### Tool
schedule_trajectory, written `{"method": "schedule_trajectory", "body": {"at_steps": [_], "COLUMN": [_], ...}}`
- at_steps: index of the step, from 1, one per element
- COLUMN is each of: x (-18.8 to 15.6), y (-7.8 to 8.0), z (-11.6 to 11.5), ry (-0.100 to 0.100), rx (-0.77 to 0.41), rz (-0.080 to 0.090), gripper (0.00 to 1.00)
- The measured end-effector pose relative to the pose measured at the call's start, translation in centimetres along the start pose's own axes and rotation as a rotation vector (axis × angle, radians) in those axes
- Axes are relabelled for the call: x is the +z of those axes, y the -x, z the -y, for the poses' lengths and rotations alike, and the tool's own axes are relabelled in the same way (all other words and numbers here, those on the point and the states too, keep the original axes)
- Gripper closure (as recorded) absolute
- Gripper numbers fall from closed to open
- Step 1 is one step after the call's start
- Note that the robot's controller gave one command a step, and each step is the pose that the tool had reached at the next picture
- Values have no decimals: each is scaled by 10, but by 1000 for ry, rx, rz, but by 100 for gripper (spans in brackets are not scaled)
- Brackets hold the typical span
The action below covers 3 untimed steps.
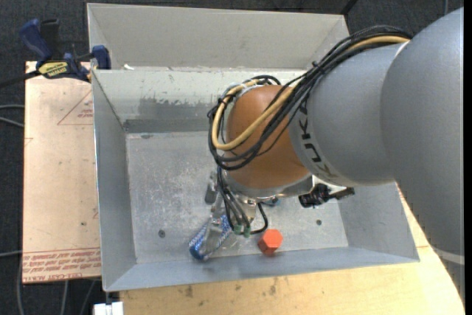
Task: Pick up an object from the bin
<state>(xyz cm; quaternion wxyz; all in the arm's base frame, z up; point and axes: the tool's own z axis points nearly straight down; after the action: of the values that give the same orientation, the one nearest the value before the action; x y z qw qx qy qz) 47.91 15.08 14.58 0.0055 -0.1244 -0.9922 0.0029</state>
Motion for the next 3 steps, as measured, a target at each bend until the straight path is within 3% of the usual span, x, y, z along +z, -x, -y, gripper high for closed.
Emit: {"method": "schedule_trajectory", "body": {"at_steps": [1,2,3], "x": [-4,-4,77], "y": [2,2,27], "z": [-4,-4,40], "ry": [8,8,5], "rx": [-5,-5,-241], "rz": [9,9,12], "gripper": [100,0,0]}}
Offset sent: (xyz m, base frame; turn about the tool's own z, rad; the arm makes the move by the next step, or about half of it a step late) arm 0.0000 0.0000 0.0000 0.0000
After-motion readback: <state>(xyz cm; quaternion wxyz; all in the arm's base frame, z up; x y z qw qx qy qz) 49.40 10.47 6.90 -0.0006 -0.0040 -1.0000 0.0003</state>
